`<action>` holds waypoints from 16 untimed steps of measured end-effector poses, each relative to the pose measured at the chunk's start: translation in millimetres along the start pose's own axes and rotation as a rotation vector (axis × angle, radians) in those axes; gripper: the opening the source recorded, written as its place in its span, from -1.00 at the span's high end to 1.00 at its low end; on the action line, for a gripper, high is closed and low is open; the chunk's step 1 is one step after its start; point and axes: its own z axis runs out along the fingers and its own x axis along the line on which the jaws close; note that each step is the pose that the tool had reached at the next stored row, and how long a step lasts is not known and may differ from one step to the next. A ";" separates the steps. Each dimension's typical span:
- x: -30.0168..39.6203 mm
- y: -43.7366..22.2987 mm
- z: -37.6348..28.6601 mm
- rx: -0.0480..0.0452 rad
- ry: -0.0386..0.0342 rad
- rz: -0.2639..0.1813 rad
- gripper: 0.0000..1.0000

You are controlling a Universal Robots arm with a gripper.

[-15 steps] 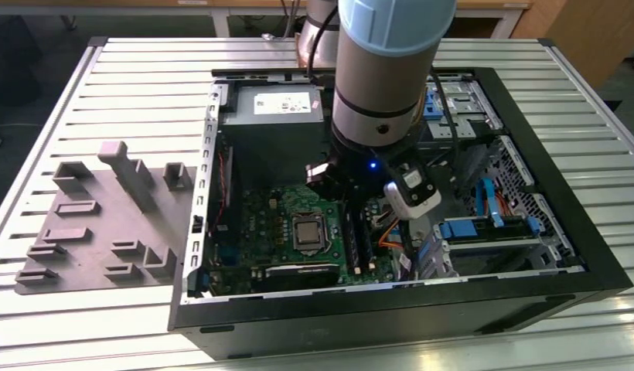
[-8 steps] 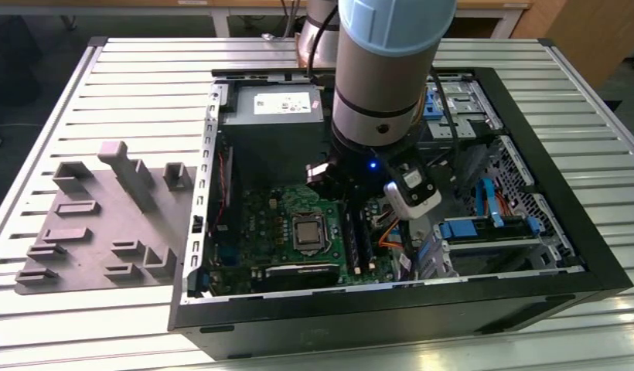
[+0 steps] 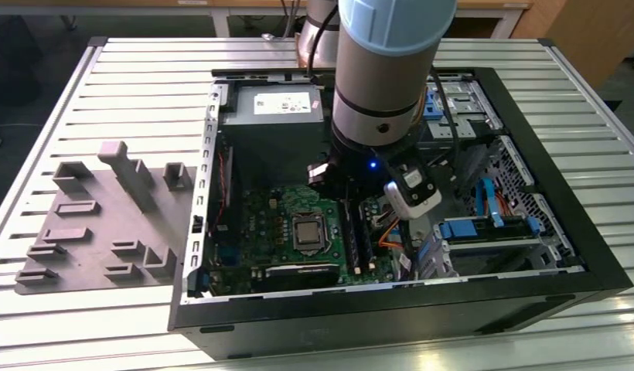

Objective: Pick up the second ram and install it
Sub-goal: 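Press down the second ram until it locks into place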

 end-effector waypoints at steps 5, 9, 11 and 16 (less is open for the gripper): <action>0.0 0.1 -1.6 -0.0006 0.0000 0.000 0.79; -0.1 0.9 -1.4 -0.0043 0.0000 0.000 0.79; 0.0 2.1 -1.3 -0.0045 0.0000 0.000 0.79; 0.0 5.3 -0.9 -0.0050 0.0000 0.000 0.79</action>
